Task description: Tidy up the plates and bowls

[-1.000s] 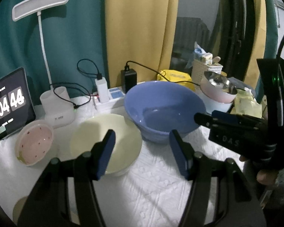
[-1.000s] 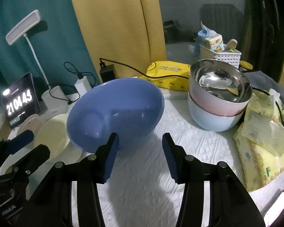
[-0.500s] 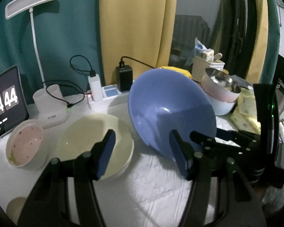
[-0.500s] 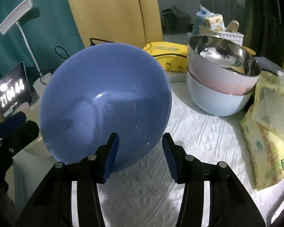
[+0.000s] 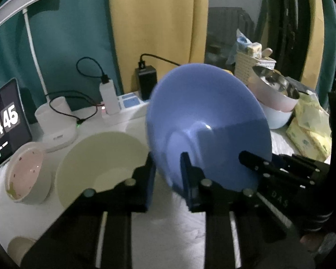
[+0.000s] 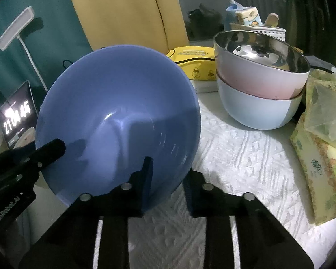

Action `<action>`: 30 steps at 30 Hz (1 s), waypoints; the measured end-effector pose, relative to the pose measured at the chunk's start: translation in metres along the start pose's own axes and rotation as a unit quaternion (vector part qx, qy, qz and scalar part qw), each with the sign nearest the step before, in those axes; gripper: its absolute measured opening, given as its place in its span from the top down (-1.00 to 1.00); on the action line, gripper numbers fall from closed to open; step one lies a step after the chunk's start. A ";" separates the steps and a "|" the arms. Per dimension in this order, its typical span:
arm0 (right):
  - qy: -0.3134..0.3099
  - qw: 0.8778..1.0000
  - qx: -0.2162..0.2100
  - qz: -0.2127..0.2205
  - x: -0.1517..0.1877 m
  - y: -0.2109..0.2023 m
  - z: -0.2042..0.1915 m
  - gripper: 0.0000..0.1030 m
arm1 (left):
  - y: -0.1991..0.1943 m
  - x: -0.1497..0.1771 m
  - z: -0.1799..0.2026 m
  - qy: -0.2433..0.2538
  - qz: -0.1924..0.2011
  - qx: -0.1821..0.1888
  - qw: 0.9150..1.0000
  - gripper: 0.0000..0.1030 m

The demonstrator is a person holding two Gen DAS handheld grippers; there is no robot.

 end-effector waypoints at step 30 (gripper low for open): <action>-0.006 0.999 0.025 0.036 0.009 -0.081 -0.019 0.54 | -0.070 0.015 0.003 -0.007 0.031 0.037 0.999 0.56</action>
Point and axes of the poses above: each gripper's, at about its wrist camera, not at the fingertips, and y roughly the way its jaws point, z to its right, x to its underside, the point moved 3 cm from there along y, roughly the way its jaws point, and after that the axes turned 7 degrees about x, right-handed, at the moved point
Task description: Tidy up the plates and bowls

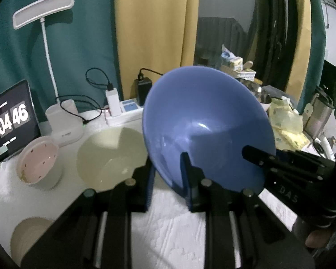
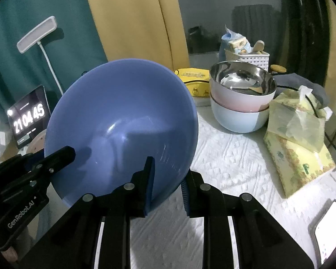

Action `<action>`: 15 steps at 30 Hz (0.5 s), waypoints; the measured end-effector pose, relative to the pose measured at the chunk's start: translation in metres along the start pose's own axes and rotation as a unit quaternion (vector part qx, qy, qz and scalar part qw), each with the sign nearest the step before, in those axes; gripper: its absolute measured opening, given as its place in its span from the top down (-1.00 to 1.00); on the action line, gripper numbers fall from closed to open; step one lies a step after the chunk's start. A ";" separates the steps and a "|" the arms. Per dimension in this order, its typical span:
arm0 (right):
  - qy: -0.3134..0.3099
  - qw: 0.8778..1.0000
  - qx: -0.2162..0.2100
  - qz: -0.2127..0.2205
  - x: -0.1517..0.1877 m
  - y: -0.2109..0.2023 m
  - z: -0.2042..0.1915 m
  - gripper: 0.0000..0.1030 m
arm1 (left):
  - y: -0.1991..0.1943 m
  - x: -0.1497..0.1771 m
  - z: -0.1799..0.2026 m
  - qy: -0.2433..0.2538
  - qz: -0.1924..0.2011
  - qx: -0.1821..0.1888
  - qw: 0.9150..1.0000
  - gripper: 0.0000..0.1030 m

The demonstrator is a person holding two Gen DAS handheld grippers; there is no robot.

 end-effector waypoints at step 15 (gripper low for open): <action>-0.012 1.000 0.013 0.006 0.017 -0.043 -0.024 0.54 | -0.043 0.023 -0.004 -0.003 0.012 0.012 1.000 0.56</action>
Point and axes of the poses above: each gripper's, at about its wrist camera, not at the fingertips, and y roughly the way its jaws point, z to its right, x to its underside, the point moved 3 cm from there along y, roughly the way its jaws point, and after that the axes turned 7 degrees about x, right-handed, at the moved point
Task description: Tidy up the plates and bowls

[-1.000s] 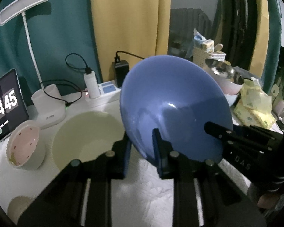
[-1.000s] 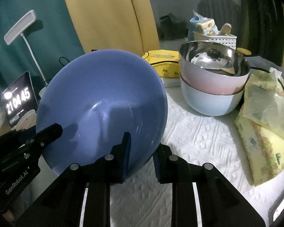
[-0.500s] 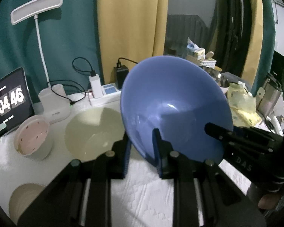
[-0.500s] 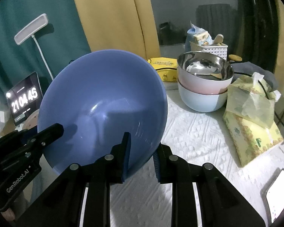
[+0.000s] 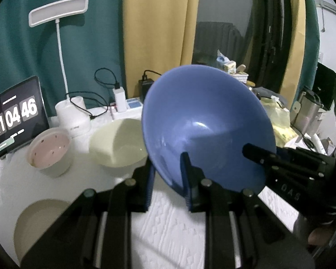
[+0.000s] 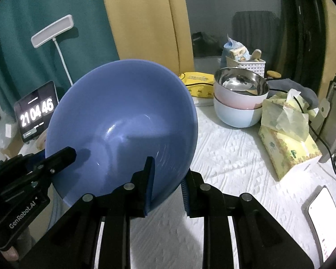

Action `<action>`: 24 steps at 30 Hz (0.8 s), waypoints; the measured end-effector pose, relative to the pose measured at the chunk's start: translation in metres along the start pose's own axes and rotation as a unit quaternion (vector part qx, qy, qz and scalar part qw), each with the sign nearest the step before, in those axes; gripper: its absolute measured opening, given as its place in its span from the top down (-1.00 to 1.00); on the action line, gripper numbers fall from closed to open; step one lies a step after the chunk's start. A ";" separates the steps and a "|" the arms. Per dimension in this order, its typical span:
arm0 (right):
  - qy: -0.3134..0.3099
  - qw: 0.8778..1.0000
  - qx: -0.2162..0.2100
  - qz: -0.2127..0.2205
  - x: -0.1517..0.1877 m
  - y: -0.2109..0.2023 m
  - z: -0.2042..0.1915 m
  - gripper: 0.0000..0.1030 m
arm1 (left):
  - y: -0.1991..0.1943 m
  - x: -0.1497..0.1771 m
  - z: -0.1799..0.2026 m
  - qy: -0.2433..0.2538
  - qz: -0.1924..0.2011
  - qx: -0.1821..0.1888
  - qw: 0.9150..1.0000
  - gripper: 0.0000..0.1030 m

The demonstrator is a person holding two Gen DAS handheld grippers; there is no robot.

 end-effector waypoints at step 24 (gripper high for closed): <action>-0.014 0.999 0.004 -0.052 0.054 -0.027 -0.027 0.50 | -0.034 0.057 -0.010 -0.021 -0.031 0.012 0.999 0.56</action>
Point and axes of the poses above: each gripper's, at about its wrist camera, not at the fingertips, and y roughly the way its jaws point, z to its right, x to its underside, the point moved 3 cm from there along y, roughly the way its jaws point, and after that the axes turned 7 degrees about x, right-handed, at the moved point
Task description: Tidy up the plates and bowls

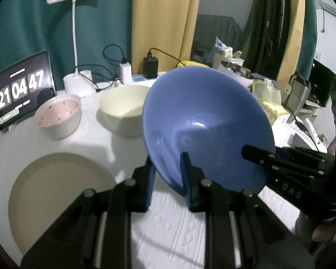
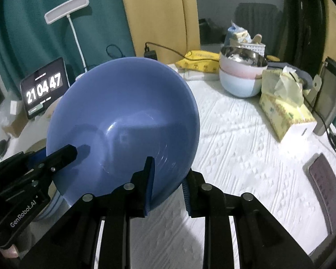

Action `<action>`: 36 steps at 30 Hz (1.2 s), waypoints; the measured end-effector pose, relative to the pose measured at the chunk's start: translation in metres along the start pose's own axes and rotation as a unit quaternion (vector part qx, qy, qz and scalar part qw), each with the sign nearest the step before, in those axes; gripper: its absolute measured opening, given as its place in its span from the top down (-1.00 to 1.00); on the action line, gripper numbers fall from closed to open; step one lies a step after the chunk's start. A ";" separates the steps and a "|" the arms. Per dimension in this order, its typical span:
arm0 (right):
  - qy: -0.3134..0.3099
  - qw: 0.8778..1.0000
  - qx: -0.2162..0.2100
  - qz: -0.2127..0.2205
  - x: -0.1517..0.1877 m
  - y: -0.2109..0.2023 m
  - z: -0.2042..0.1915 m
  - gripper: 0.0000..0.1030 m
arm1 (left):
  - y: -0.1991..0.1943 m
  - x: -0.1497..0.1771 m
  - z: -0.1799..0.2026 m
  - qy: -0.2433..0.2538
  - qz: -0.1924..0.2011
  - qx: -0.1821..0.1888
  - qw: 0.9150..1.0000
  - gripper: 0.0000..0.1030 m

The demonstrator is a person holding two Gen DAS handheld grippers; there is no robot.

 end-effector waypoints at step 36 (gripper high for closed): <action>-0.006 0.998 -0.017 -0.061 0.025 -0.019 -0.014 -0.07 | -0.032 0.038 -0.006 0.001 -0.031 0.014 0.999 0.51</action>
Point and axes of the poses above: each gripper's, at about its wrist camera, not at the fingertips, and y roughly the way its jaws point, z to its right, x to its underside, the point moved 3 cm from there along y, roughly the way its jaws point, and after that the axes turned 7 degrees about x, right-handed, at the moved point
